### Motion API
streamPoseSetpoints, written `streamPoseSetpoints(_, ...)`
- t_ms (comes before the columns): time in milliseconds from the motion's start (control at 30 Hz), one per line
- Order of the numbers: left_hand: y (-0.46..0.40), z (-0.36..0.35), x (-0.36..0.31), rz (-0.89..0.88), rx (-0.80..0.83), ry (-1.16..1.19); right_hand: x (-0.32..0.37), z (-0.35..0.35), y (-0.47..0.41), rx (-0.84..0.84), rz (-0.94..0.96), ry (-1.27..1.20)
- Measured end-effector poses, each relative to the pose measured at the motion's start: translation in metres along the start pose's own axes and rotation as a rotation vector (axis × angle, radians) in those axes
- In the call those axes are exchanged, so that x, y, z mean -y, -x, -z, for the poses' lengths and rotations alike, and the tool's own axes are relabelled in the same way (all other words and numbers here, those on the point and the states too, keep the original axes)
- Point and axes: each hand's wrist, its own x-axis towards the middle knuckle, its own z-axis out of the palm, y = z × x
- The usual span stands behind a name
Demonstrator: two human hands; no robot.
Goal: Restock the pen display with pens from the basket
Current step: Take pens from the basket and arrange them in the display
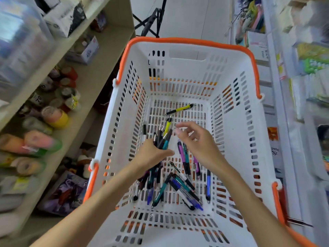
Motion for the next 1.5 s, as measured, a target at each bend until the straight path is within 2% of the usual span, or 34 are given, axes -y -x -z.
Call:
streamPoseSetpoints(100,-0.001,-0.005,0.002,-0.099,0.051,-0.108,0.003,-0.006,0.003,0.22,-0.034,-0.027)
streamPoseSetpoints(200,-0.001,-0.004,-0.002,-0.16,0.109,-0.136,-0.002,-0.01,0.003,0.272,-0.108,-0.09)
streamPoseSetpoints(367,0.006,-0.005,-0.01,-0.189,0.241,-0.019,0.002,-0.006,0.002,0.178,-0.127,-0.187)
streamPoseSetpoints(467,0.009,-0.005,-0.015,-0.143,0.321,0.026,0.003,0.001,0.002,0.15,-0.157,-0.246)
streamPoseSetpoints(567,0.01,-0.005,-0.015,-0.067,0.366,-0.025,0.001,0.011,0.001,0.132,-0.19,-0.293)
streamPoseSetpoints(633,0.01,-0.005,-0.012,-0.044,0.391,-0.06,-0.002,0.021,-0.002,0.057,-0.201,-0.357)
streamPoseSetpoints(733,0.009,-0.005,-0.008,-0.045,0.424,0.005,-0.002,0.037,-0.008,-0.149,-0.163,-0.431)
streamPoseSetpoints(833,0.005,-0.004,-0.008,0.04,0.326,0.185,-0.003,0.039,-0.008,-0.444,-0.075,-0.459)
streamPoseSetpoints(933,-0.001,0.001,-0.009,0.166,0.217,0.591,-0.001,0.027,-0.002,-0.652,0.046,-0.435)
streamPoseSetpoints(1067,-0.001,0.005,-0.017,0.151,0.107,0.954,0.0,0.002,0.01,-0.626,0.219,-0.229)
streamPoseSetpoints(1267,0.001,0.002,-0.019,0.058,0.023,1.073,-0.009,-0.011,0.016,-0.586,0.542,0.255)
streamPoseSetpoints(1400,0.004,0.004,-0.025,0.014,-0.076,1.01,-0.011,-0.016,0.016,-0.501,0.596,0.288)
streamPoseSetpoints(1500,0.007,0.002,-0.026,-0.046,-0.076,0.907,-0.007,-0.017,0.017,-0.485,0.492,0.118)
